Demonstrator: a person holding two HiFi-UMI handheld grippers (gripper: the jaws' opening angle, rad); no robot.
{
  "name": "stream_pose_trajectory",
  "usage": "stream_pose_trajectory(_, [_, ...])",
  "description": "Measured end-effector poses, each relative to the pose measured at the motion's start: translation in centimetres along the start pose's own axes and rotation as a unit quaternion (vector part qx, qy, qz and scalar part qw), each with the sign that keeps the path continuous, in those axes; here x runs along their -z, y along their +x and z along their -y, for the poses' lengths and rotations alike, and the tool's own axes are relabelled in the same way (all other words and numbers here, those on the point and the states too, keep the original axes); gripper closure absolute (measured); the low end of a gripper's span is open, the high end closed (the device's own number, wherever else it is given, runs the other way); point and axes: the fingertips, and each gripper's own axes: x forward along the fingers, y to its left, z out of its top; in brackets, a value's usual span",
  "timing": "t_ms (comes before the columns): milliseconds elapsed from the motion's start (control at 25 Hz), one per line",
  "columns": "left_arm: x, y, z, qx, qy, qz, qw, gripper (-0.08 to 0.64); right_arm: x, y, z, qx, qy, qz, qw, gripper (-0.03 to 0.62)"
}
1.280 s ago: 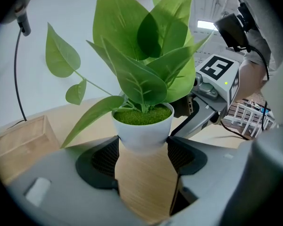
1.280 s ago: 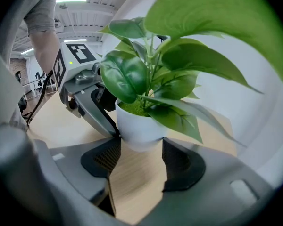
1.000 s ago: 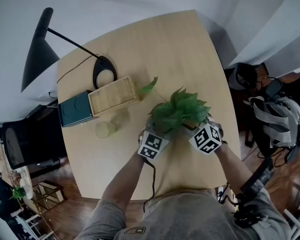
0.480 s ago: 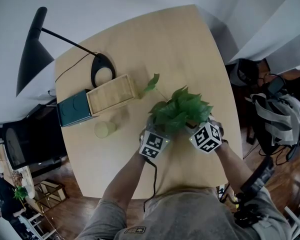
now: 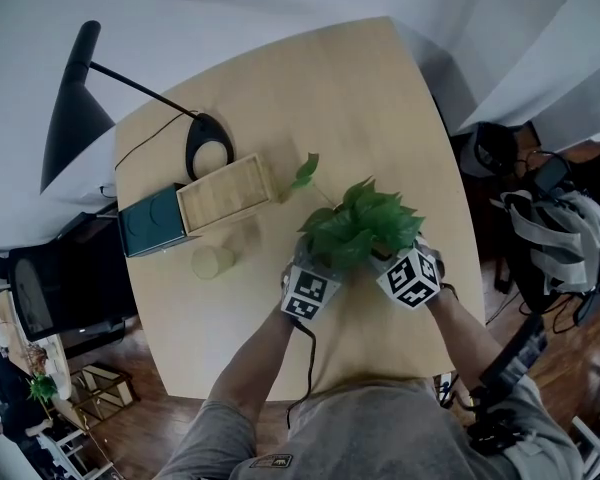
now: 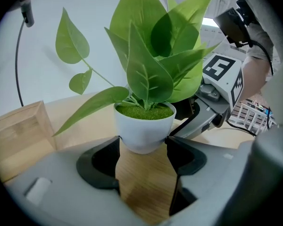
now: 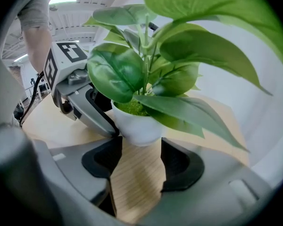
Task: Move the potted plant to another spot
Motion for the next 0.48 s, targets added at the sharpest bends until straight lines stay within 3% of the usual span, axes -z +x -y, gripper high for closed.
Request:
stream_pose_trajectory(360, [1.8,-1.5,0.8,-0.003,-0.029,-0.014,0.9995,0.25,1.2,-1.4,-1.0,-0.005,0.039,0.0,0.999,0.321])
stream_pose_trajectory(480, [1.9,-3.3,2.2,-0.005,-0.046,-0.004,0.9989,0.284,0.7,-2.9,-2.4,-0.016,0.065,0.017,0.998,0.325])
